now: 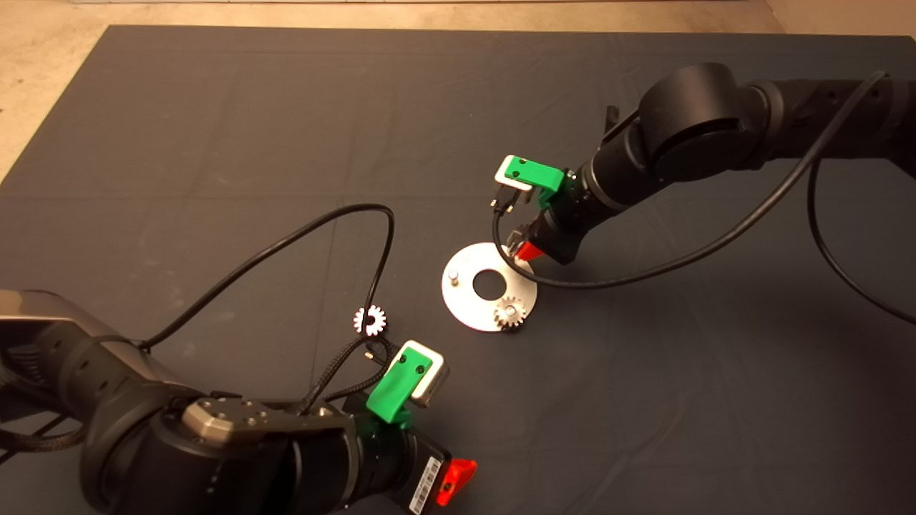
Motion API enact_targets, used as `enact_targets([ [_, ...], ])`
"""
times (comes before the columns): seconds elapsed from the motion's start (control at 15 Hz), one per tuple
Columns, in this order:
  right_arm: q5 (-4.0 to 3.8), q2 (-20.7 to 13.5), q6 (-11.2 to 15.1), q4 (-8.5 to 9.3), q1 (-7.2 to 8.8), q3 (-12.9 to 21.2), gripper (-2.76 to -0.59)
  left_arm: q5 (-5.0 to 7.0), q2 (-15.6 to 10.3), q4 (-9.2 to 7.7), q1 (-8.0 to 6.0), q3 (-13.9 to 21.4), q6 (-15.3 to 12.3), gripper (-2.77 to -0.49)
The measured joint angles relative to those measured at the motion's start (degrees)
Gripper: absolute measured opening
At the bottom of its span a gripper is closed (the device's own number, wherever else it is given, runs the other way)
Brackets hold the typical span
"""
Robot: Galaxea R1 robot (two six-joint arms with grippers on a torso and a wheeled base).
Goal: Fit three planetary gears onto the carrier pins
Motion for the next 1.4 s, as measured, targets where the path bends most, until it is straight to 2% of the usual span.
enact_targets([
  [0.13,-0.24,1.51,-0.11,0.0,0.0,-0.35,-2.43,0.0,0.0,0.02,0.01,0.0,0.0,-0.77],
  [0.2,-0.79,1.94,-0.2,0.0,-0.02,-0.43,-2.43,0.0,0.0,0.02,0.0,0.0,0.0,-0.77],
  [0.4,-3.64,3.48,-0.77,-0.02,-0.04,-0.73,-2.43,0.0,-0.01,0.02,0.0,0.0,0.0,-0.77],
  [0.47,-4.2,3.85,-1.52,-0.02,-0.06,-0.73,-2.43,0.0,-0.02,0.02,0.0,0.0,0.0,-0.77],
  [0.53,-4.27,3.9,-1.61,-0.02,-0.06,-0.73,-2.43,0.0,0.0,0.02,0.0,0.0,0.0,-0.77],
  [0.6,-5.14,4.11,-2.67,-0.05,-0.13,-0.9,-2.43,0.0,0.0,0.02,0.0,0.0,0.0,-0.77],
  [0.73,-6.02,4.07,-2.93,-0.21,-0.13,-1.48,-2.43,0.0,0.0,0.02,0.0,0.0,0.0,-0.77],
  [0.93,-6.11,4.11,-2.97,-0.93,-0.46,-2.66,-2.43,0.0,-0.02,0.02,0.01,0.0,0.0,-0.77],
  [1.2,-6.17,4.11,-3.0,-3.28,-2.7,-3.87,-2.43,0.0,0.0,0.02,0.0,0.0,0.0,-0.77],
  [1.4,-6.12,4.13,-3.43,-3.77,-3.31,-5.08,-2.43,0.0,-0.02,0.02,0.0,0.0,0.0,-0.77],
])
